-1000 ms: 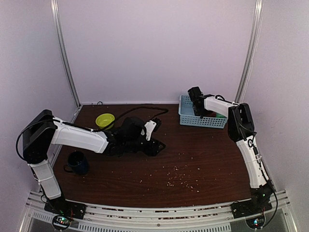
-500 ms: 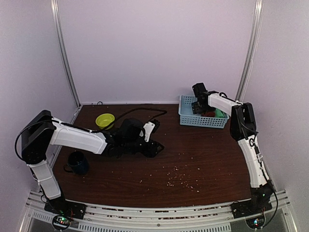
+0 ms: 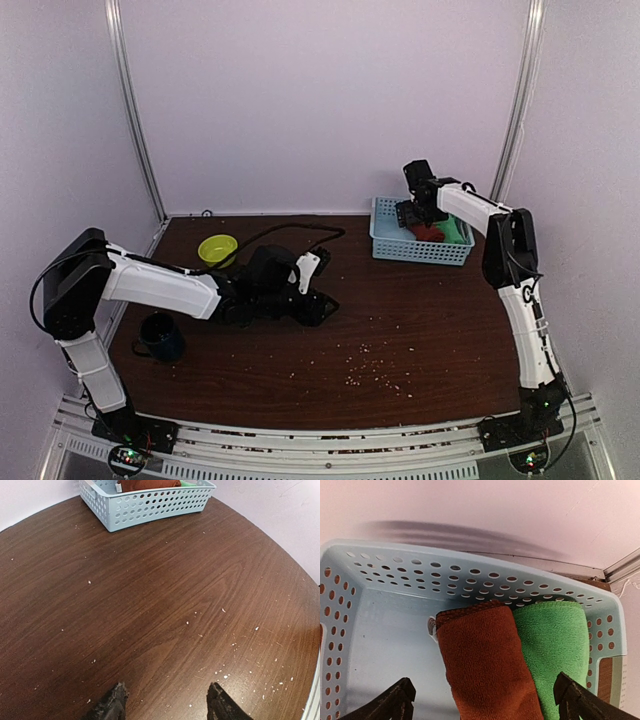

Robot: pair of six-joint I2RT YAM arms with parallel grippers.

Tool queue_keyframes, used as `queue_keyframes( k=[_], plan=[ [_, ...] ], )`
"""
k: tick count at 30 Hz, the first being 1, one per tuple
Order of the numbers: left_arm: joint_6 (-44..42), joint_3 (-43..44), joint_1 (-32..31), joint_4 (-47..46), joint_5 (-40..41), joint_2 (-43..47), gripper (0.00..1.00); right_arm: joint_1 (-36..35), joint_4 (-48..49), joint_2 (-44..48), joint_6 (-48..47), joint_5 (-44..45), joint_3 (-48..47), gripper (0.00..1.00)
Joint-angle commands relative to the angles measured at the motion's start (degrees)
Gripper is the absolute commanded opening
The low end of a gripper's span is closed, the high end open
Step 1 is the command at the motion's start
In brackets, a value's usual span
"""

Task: Roll the towels
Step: Place the towel in the storage box, then adjust the towel in the storage box.

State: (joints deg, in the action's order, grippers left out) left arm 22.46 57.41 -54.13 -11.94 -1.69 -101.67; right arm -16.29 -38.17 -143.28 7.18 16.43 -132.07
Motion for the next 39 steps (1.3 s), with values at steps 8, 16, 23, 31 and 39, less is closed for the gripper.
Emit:
queue_keyframes(
  k=[8,16,23,31,39],
  plan=[
    [-1.3,2.2,-0.5,0.2,0.0,0.4,0.57,4.6,-5.5,13.1,-7.8,-14.6,3.3,0.94],
    [-1.5,2.2,-0.5,-0.1,-0.4,0.8,0.57,9.5,-10.4,14.1,-16.0,-16.0,8.7,0.09],
    [-0.9,1.2,-0.5,-0.7,-0.5,0.7,0.57,9.5,-9.7,13.1,-17.7,-17.1,13.9,0.00],
    [0.1,-0.5,-0.5,-1.4,-0.2,1.2,0.57,9.1,-9.6,11.2,-17.1,-20.7,14.7,0.00],
    [0.3,-0.2,-0.6,-1.9,-0.5,0.2,0.57,7.1,-10.3,10.4,-17.4,-23.4,15.3,0.00]
  ],
)
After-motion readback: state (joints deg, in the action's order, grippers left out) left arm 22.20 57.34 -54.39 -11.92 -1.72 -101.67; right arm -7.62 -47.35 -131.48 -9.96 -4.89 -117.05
